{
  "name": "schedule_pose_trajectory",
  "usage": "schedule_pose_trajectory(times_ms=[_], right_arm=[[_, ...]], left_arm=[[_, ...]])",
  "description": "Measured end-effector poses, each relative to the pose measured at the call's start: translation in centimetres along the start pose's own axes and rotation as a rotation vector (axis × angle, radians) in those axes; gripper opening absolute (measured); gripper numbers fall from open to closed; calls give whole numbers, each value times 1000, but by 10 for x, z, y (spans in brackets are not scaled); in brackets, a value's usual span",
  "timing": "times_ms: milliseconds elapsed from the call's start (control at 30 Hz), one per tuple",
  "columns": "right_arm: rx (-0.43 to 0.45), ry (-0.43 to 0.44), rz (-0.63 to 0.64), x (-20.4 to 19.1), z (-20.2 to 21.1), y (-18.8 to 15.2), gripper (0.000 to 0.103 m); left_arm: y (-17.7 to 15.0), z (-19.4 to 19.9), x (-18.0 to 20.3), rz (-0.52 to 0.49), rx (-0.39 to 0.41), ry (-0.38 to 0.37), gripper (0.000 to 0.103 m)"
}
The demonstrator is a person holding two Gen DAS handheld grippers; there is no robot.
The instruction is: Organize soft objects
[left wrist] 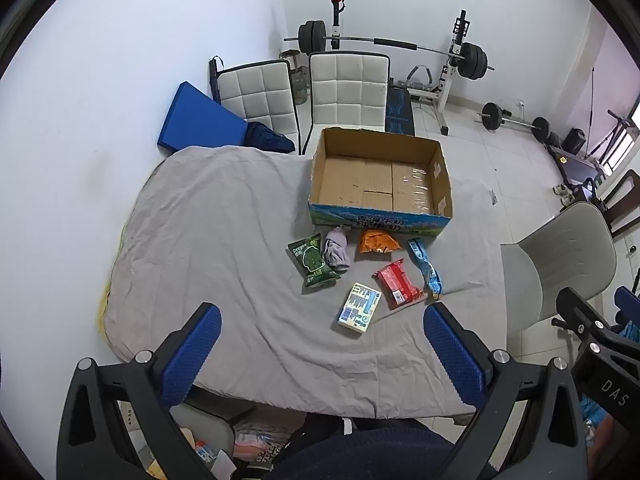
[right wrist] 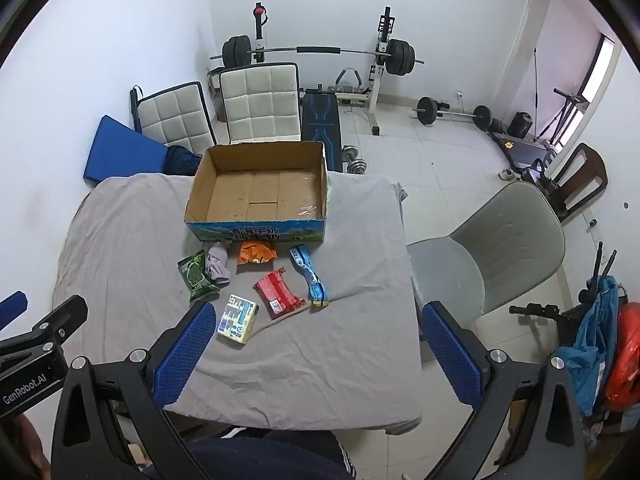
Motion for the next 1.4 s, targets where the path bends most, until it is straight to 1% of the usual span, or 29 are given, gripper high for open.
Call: schedule_pose_trajectory(times_ms=[200, 267, 300, 767, 1400], right_arm=[[8, 0, 0, 3, 2, 3, 103], [12, -3, 2, 3, 2, 2, 103], [13, -2, 2, 4, 2, 1, 103], [34, -3, -3, 8, 7, 3, 103], [52, 0, 2, 2, 18, 5, 103]], left_arm=[[-2, 1, 0, 1, 3, -1, 103], [0, 4, 3, 1, 7, 2, 103], [-1, 8, -2, 6, 12, 0, 103], [-3, 16, -2, 6, 45, -4, 103], [0, 22, 0, -1, 66, -6, 103]])
Point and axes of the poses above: each gripper's, at about its wrist camera, not at the fingertips, and z roughly against the way its jaws point, x to its right, y to its top, the point moved 3 cm from there along -z, roughly the way its jaws point, and after that the axes turned 6 degrees about x, right-handed, at the moved point
